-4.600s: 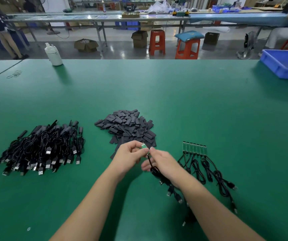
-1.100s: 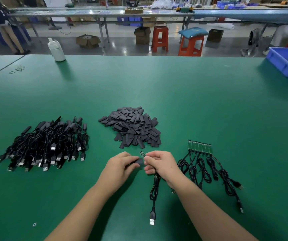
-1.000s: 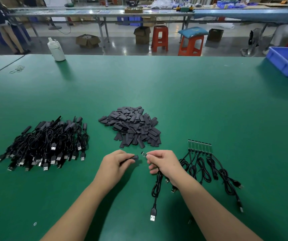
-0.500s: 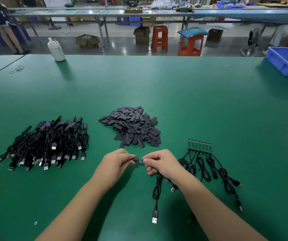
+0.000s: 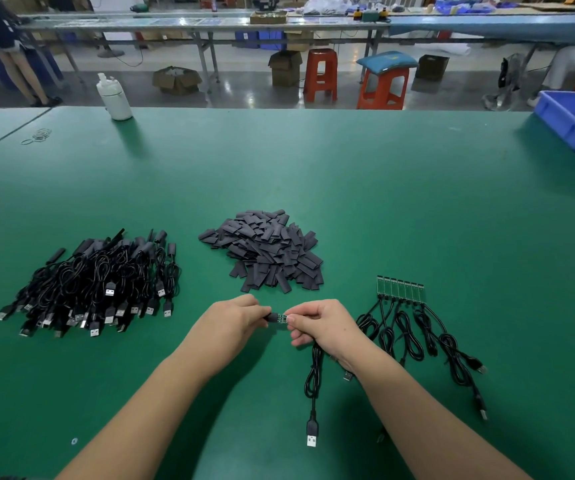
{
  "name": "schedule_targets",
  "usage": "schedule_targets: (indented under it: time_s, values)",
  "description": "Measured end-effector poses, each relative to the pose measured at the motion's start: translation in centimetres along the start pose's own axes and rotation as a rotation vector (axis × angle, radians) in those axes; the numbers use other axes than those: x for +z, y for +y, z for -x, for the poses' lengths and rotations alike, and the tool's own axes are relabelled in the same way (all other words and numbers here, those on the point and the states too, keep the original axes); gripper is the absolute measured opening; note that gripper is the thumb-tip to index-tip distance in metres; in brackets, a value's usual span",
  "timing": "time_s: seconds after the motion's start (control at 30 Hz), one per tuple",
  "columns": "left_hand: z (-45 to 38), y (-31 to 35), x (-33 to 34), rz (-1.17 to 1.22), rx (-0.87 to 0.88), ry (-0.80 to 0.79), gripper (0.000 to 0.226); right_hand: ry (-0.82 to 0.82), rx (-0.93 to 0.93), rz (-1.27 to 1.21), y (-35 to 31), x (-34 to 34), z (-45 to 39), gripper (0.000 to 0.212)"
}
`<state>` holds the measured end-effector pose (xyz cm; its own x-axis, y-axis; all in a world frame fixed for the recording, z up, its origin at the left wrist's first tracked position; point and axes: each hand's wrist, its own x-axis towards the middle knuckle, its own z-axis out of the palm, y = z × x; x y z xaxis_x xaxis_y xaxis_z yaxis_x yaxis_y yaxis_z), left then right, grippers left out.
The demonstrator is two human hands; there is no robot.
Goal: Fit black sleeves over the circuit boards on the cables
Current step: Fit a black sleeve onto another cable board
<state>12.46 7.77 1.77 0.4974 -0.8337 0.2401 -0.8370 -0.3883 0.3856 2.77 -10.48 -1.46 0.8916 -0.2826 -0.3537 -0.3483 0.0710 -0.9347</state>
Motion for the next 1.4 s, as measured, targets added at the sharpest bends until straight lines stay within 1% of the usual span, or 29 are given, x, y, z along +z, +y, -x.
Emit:
schedule_targets:
  time_s: [0.1, 0.2, 0.3, 0.5, 0.57, 0.67, 0.8, 0.93, 1.1, 1.2, 1.3, 1.4]
  values:
    - [0.0, 0.2, 0.0, -0.027, 0.016, -0.001, 0.023, 0.002, 0.005, -0.028, 0.3, 0.1, -0.1, 0.009]
    - [0.0, 0.0, 0.4, 0.025, -0.009, -0.027, 0.027, 0.003, 0.006, -0.032, 0.6, 0.0, -0.1, 0.009]
    - [-0.2, -0.2, 0.4, 0.073, -0.013, -0.042, 0.025, -0.003, 0.009, -0.026, 0.7, 0.0, 0.0, 0.009]
    - [-0.3, -0.2, 0.2, 0.007, 0.01, -0.055, 0.026, 0.004, 0.015, -0.042, 0.8, 0.0, -0.1, 0.007]
    - [-0.3, 0.0, 0.4, 0.027, 0.001, -0.054, 0.027, 0.007, 0.018, -0.054, 0.8, 0.0, -0.2, 0.007]
    - [-0.2, 0.2, 0.7, 0.072, -0.03, -0.085, 0.024, 0.008, 0.008, -0.011, 1.0, -0.1, -0.2, 0.007]
    - [-0.3, 0.3, 0.9, 0.049, -0.048, -0.113, 0.023, -0.023, 0.014, 0.025, 1.1, -0.1, -0.2, 0.007]
    - [-0.5, 0.9, 1.2, -0.013, -0.014, -0.158, 0.027, -0.048, 0.01, 0.071, 0.9, 0.1, -0.3, 0.006]
    - [-0.7, 1.3, 1.2, -0.023, -0.035, -0.111, 0.026, -0.054, -0.014, 0.018, 0.7, 0.6, 0.0, 0.008]
    - [-0.5, 1.3, 1.0, 0.036, -0.05, -0.025, 0.022, -0.078, -0.028, 0.082, 0.3, 0.2, 0.1, 0.01]
    - [-0.2, 1.1, 1.1, 0.061, -0.057, 0.03, 0.018, -0.11, 0.015, 0.079, -0.1, -0.3, 0.1, 0.012]
    - [-0.1, 1.2, 1.4, 0.085, -0.037, 0.034, 0.015, -0.113, 0.052, 0.027, -0.5, -0.3, 0.1, 0.016]
